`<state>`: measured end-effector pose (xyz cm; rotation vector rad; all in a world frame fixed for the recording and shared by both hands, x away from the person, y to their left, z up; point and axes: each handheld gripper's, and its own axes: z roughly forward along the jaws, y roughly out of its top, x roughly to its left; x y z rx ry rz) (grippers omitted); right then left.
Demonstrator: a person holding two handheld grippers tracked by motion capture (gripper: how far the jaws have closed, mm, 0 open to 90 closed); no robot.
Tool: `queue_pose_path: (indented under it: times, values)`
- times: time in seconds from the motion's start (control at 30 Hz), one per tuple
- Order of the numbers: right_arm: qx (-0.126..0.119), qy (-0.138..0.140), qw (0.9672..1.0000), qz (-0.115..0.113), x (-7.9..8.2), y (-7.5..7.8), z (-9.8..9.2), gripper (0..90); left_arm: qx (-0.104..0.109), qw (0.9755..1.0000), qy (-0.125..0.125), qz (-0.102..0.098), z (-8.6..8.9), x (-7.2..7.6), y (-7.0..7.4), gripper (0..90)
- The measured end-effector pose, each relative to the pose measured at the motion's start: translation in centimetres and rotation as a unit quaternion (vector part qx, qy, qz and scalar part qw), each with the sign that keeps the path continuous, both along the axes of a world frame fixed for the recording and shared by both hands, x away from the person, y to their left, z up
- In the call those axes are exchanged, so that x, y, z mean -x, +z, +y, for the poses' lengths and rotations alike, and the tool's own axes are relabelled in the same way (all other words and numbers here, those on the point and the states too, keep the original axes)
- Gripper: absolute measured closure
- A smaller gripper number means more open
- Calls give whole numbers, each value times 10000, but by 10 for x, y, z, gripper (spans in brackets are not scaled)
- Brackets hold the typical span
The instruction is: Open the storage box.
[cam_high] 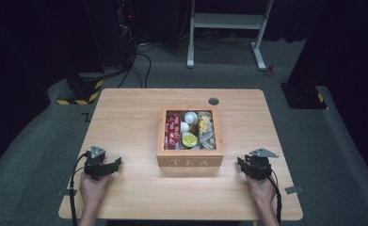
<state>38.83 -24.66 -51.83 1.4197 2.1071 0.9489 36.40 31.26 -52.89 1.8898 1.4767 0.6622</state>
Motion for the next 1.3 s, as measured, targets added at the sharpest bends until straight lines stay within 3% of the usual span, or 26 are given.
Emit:
queue_pose_path:
  times: [0.17, 0.47, 0.7, 1.3]
  values:
    - [-178, 165, 9997, -73, 8, 4, 2, 668, -1, 10000, -1, 1, 0, 0, 0, 253]
    - [-156, 545, 9983, -98, 22, 1, 14, 727, 3, 10000, -2, 3, 0, 0, 0, 253]
    - [-401, 812, 9956, -239, 31, 2, 21, 764, 7, 10000, 2, -1, 0, 0, 0, 254]
    - [-523, 1550, 9865, -70, 38, 2, 57, 897, -13, 10000, 5, 5, 0, 0, 0, 252]
